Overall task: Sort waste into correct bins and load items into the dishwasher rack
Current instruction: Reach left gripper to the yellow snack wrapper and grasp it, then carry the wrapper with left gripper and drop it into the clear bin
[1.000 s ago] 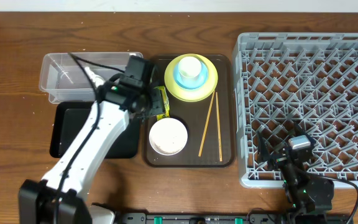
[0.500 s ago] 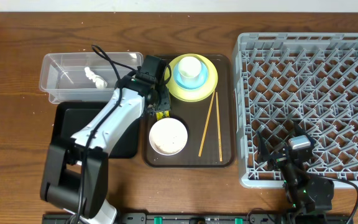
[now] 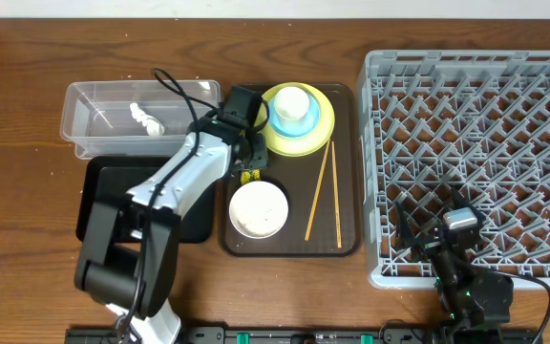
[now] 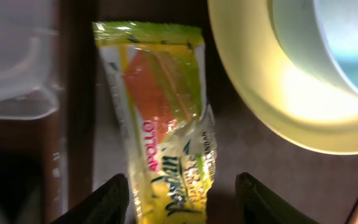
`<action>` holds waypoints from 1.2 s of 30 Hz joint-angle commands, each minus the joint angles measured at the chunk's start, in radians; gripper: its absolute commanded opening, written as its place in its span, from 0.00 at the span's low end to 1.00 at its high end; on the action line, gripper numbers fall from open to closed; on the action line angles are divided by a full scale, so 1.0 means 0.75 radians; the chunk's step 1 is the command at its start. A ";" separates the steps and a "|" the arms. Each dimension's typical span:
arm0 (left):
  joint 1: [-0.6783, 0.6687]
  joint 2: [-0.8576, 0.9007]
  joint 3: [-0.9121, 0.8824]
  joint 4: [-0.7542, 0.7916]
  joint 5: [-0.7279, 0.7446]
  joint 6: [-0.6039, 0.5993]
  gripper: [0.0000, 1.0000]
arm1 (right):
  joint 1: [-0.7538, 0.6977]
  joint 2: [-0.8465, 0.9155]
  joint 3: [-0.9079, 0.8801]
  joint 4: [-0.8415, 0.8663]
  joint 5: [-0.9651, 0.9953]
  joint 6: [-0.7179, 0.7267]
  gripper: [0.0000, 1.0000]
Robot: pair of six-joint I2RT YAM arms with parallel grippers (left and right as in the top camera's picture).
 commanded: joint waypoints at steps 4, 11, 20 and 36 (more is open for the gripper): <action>-0.026 0.074 -0.013 0.033 -0.026 0.012 0.58 | -0.018 -0.006 -0.002 -0.003 -0.006 0.017 0.99; -0.026 0.137 -0.013 0.057 -0.060 0.011 0.58 | -0.018 -0.006 -0.002 -0.003 -0.006 0.017 0.99; -0.026 0.170 -0.013 0.068 -0.059 0.012 0.50 | -0.018 -0.006 -0.002 -0.003 -0.006 0.017 0.99; -0.026 -0.055 0.018 0.074 -0.058 0.012 0.06 | -0.018 -0.006 -0.002 -0.003 -0.006 0.017 0.99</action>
